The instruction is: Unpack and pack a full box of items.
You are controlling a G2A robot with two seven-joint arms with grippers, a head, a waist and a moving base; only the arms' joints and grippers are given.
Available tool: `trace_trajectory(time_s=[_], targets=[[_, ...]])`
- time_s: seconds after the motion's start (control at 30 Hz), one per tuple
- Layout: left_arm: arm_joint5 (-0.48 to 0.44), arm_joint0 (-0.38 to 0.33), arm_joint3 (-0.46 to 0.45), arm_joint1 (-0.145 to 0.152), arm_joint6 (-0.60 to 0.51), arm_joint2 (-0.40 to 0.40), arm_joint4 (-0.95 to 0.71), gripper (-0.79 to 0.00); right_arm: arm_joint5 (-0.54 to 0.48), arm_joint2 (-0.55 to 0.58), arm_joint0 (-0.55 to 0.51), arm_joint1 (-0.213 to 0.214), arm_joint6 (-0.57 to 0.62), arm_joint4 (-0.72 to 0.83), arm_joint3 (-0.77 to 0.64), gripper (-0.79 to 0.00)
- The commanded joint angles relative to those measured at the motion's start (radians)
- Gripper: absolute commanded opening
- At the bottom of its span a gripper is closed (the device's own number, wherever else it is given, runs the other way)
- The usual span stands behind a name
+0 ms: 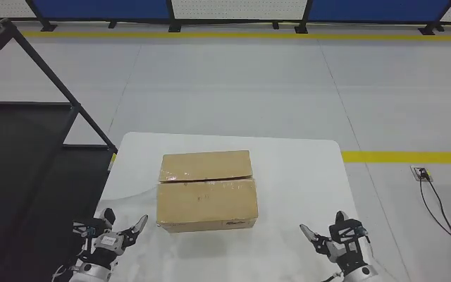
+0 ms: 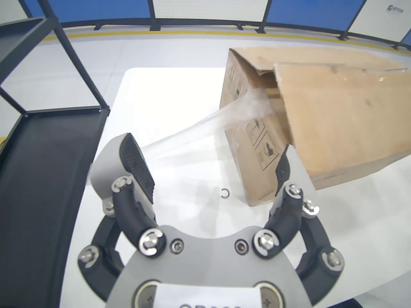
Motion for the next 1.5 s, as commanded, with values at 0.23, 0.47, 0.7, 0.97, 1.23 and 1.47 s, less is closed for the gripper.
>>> trace_trajectory(time_s=[0.23,0.47,0.7,0.97,1.23,1.47], targets=[[-0.006,0.003,-0.002,0.001,-0.002,-0.003,0.003,0.000,0.007,0.001,0.000,0.000,-0.001,0.001,0.001,0.000],[-0.010,-0.019,0.005,-0.002,-0.020,0.000,-0.073,0.000,0.011,-0.006,0.017,-0.003,0.004,0.031,0.002,0.000],[-0.054,-0.138,0.040,0.003,-0.132,-0.032,-0.219,0.000,-0.059,-0.081,0.194,-0.012,0.152,0.261,0.029,0.000],[-0.232,-0.181,0.052,0.016,-0.281,-0.100,-0.487,0.000,-0.090,-0.150,0.477,-0.022,0.459,0.682,0.210,0.000],[-0.232,-0.181,0.052,0.016,-0.281,-0.100,-0.487,0.000,-0.088,-0.148,0.499,-0.021,0.474,0.664,0.221,0.000],[-0.203,-0.198,0.053,0.014,-0.284,-0.082,-0.527,0.000,-0.093,-0.165,0.525,-0.026,0.451,0.744,0.275,0.000]])
